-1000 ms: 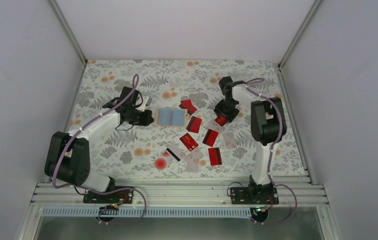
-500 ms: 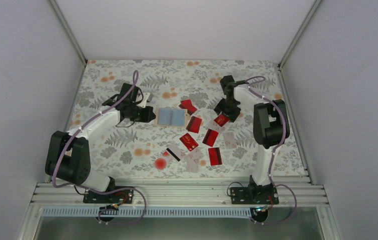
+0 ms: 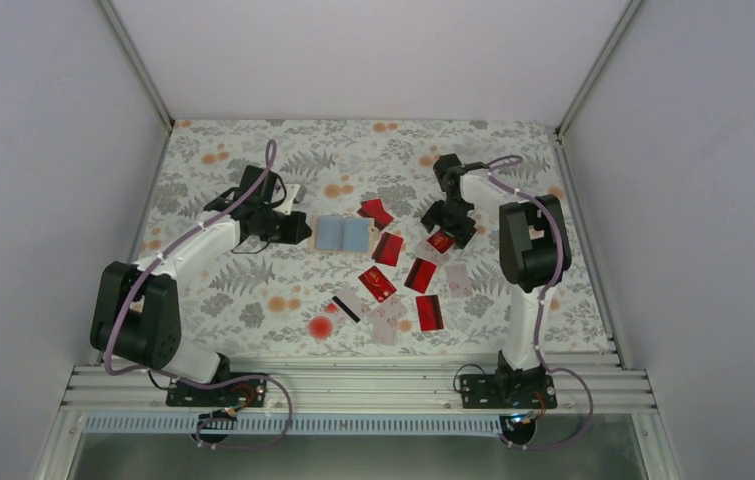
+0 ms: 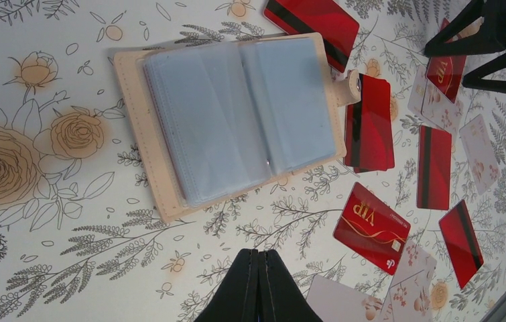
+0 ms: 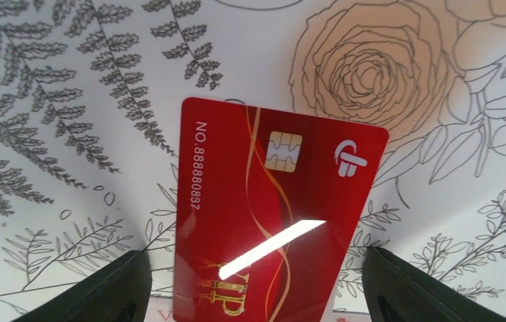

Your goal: Put the credit cards into the card holder

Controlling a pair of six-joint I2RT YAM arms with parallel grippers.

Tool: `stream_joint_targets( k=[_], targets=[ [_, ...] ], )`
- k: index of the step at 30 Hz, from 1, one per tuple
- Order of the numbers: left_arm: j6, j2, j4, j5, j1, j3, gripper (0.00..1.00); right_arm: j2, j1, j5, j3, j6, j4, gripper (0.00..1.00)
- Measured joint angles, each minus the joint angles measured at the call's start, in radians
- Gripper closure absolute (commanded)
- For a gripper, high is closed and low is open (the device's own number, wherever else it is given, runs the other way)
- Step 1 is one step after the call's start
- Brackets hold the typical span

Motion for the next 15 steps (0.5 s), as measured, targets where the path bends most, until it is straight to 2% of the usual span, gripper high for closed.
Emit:
stream_joint_targets(
  k=[8, 15],
  targets=[
    [0.001, 0.000, 0.006, -0.005, 0.000, -0.008, 0.98, 0.014, 0.000, 0.010, 0.011, 0.030, -0.018, 0.42],
    [0.001, 0.000, 0.021, -0.007, 0.002, -0.025, 0.98, 0.014, 0.000, 0.010, 0.006, 0.044, -0.011, 0.53]
  ],
)
